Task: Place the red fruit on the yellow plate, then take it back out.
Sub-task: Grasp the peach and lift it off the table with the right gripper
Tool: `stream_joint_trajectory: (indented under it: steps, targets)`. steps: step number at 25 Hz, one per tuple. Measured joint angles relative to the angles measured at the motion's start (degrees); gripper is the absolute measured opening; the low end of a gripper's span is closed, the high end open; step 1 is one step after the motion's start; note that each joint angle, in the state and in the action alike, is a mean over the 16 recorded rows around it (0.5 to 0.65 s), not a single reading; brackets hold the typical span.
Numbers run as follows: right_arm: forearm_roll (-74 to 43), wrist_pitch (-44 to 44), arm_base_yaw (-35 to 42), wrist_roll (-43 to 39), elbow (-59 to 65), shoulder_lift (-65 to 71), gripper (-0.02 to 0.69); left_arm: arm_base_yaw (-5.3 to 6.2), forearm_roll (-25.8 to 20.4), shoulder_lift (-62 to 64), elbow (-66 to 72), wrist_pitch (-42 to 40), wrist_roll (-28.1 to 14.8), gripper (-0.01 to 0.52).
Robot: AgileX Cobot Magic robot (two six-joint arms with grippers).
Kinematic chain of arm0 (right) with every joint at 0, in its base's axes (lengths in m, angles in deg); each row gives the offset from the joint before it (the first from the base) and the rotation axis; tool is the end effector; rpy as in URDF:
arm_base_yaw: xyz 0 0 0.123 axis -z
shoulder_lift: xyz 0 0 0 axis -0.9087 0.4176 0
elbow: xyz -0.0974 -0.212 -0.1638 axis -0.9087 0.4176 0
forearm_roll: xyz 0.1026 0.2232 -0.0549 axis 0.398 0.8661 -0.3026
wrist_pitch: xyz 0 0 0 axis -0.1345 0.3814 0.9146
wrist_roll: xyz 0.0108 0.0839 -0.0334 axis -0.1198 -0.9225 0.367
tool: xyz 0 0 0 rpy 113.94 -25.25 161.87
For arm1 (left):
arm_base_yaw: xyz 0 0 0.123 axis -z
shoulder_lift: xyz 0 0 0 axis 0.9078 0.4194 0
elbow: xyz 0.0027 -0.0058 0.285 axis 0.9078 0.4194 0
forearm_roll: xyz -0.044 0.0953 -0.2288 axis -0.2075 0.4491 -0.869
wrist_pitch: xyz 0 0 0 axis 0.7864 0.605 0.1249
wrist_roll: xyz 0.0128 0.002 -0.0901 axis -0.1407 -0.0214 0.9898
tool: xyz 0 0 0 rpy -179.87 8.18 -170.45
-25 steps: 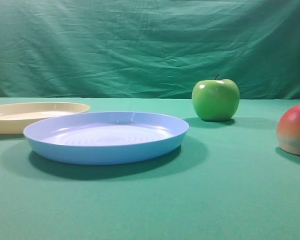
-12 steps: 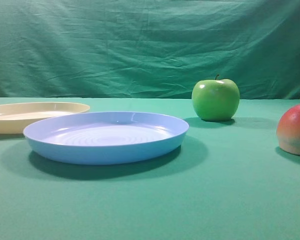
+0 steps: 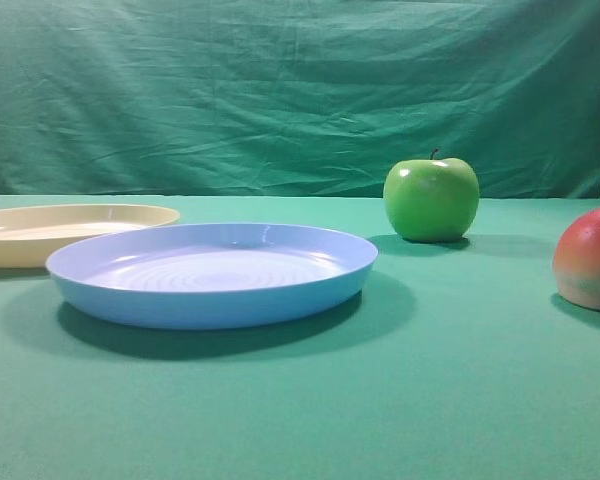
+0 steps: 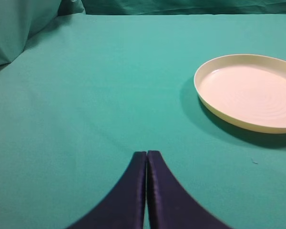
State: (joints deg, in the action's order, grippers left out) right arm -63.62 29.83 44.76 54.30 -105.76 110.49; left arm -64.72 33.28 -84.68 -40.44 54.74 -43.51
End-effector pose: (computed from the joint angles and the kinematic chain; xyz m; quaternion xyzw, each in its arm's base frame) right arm 0.1847 0.0815 0.2400 -0.2661 0.9437 0.0799 0.1796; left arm 0.0515 0.0105 0.1775 -0.0420 0.7939 0.0381 0.6054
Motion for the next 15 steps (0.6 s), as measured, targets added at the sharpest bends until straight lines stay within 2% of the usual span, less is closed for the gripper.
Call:
stream_joint_trajectory:
  steps: [10,13,15]
  targets:
    - [-0.59,-6.84,-1.12,-0.18,-0.83,8.08,0.521,0.00,0.00,0.00,0.00,0.00,0.00,0.000]
    - [-0.38,-8.67,-1.12,-0.22,-0.83,10.30,0.615,0.00,0.00,0.00,0.00,0.00,0.00,0.000]
    - [-0.19,-10.08,-1.12,-0.26,-0.83,11.87,0.650,0.00,0.00,0.00,0.00,0.00,0.00,0.000]
